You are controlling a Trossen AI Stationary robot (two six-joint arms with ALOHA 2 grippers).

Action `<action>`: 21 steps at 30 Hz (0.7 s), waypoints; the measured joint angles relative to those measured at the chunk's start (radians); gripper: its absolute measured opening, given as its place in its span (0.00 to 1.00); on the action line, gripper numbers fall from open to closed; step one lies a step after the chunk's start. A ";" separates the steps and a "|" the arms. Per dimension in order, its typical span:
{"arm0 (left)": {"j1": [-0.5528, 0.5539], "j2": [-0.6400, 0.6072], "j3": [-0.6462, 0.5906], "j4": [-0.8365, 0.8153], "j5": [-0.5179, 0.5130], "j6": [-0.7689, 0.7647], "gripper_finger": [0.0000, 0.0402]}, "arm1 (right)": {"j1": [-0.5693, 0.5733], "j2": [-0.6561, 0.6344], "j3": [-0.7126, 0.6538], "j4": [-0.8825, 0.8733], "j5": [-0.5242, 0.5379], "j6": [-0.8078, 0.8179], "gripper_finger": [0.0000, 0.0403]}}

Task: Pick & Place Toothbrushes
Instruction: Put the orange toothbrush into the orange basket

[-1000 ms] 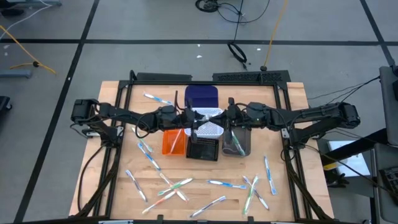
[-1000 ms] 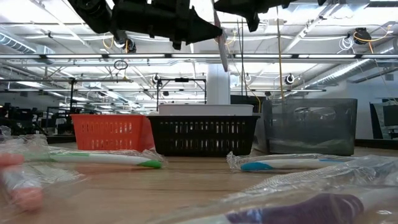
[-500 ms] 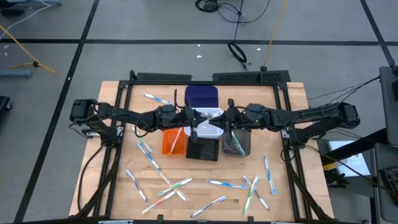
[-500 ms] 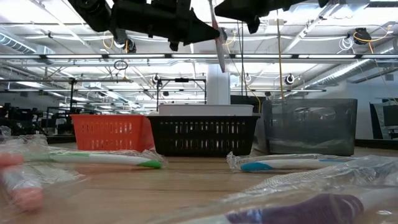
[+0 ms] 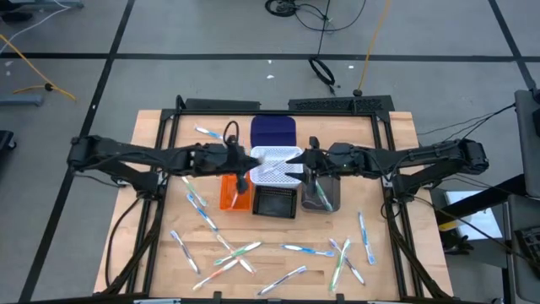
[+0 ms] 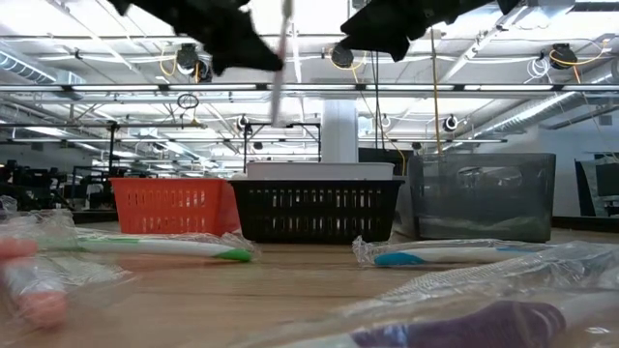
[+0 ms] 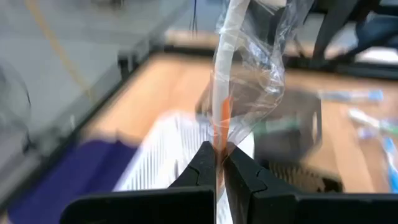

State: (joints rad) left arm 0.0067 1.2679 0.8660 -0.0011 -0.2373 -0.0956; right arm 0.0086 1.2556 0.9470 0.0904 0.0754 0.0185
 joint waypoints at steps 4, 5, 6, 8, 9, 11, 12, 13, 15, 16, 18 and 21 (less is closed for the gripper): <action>-0.021 -0.081 0.001 -0.179 -0.002 -0.176 0.00 | 0.000 0.000 0.000 -0.015 0.000 0.022 0.43; -0.030 -0.095 0.000 -0.227 -0.001 -0.212 0.00 | 0.000 0.000 0.000 -0.017 0.000 0.022 0.43; -0.038 -0.103 -0.001 -0.257 0.000 -0.244 0.00 | 0.000 0.000 0.000 -0.017 -0.001 0.023 0.42; -0.057 -0.111 0.000 -0.314 0.001 -0.298 0.00 | 0.000 0.000 0.000 -0.023 -0.001 0.025 0.42; -0.065 -0.112 -0.001 -0.350 0.001 -0.324 0.00 | 0.000 0.000 0.000 -0.024 -0.002 0.025 0.41; -0.083 -0.111 -0.001 -0.387 0.001 -0.372 0.01 | 0.000 0.000 0.000 -0.029 -0.001 0.025 0.41; -0.090 -0.110 -0.001 -0.411 0.001 -0.400 0.01 | 0.000 0.000 0.000 -0.030 -0.002 0.025 0.41; -0.097 -0.106 -0.001 -0.434 0.000 -0.425 0.00 | 0.000 0.000 0.000 -0.029 -0.001 0.025 0.41; -0.112 -0.094 -0.001 -0.459 0.001 -0.467 0.00 | 0.000 0.000 0.000 -0.033 -0.002 0.024 0.41; -0.118 -0.093 -0.001 -0.482 0.001 -0.488 0.01 | 0.000 0.000 0.000 -0.033 -0.001 0.023 0.41; -0.130 -0.097 -0.002 -0.500 0.000 -0.529 0.01 | 0.000 0.000 0.000 -0.032 0.000 0.023 0.41; -0.140 -0.096 -0.002 -0.535 0.000 -0.579 0.01 | 0.000 0.000 0.000 -0.035 0.000 0.022 0.41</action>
State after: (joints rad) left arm -0.1331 1.1721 0.8645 -0.5360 -0.2369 -0.6746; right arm 0.0086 1.2553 0.9474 0.0555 0.0750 0.0410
